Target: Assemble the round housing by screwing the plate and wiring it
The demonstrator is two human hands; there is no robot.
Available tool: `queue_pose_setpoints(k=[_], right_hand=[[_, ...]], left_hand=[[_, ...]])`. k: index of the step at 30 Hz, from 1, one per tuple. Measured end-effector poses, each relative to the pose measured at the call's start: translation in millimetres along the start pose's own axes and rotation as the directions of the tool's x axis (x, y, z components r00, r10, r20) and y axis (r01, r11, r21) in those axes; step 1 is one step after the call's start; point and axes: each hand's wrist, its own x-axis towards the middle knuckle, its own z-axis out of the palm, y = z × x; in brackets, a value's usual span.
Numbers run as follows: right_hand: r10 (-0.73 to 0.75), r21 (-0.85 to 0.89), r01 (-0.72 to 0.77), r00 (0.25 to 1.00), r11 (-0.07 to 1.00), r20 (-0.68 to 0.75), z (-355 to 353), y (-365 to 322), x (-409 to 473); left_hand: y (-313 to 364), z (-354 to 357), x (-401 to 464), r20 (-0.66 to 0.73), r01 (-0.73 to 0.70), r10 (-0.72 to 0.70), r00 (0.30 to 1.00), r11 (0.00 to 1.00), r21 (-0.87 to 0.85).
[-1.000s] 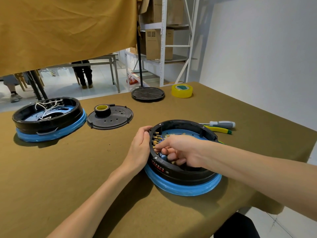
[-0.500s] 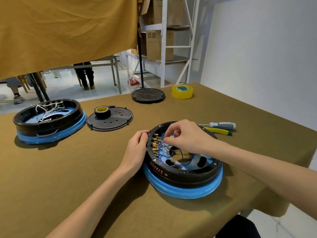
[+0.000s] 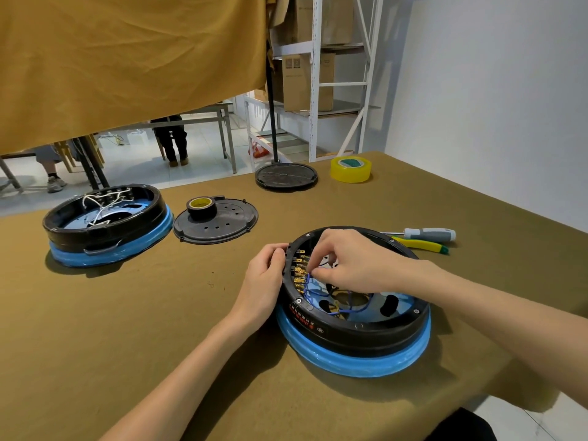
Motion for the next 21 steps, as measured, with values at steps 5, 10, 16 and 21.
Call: queue_pose_setpoints(k=[5,10,16,21], right_hand=[[-0.125,-0.124,0.112,0.987,0.986,-0.105,7,6,-8],[-0.185,-0.225,0.127,0.948,0.966,-0.259,17,6,-15],[-0.212,-0.249,0.136,0.926,0.959,-0.313,21,5,-17],[-0.232,-0.255,0.158,0.928,0.954,-0.293,21,6,-14]], left_hand=[[1,1,-1,0.002,-0.008,0.008,1.000,1.000,-0.005],[3,1,-2,0.005,-0.008,0.008,1.000,1.000,-0.003],[2,1,-1,-0.001,-0.009,0.009,1.000,1.000,-0.001],[2,1,0,0.002,-0.002,0.002,1.000,1.000,0.012]])
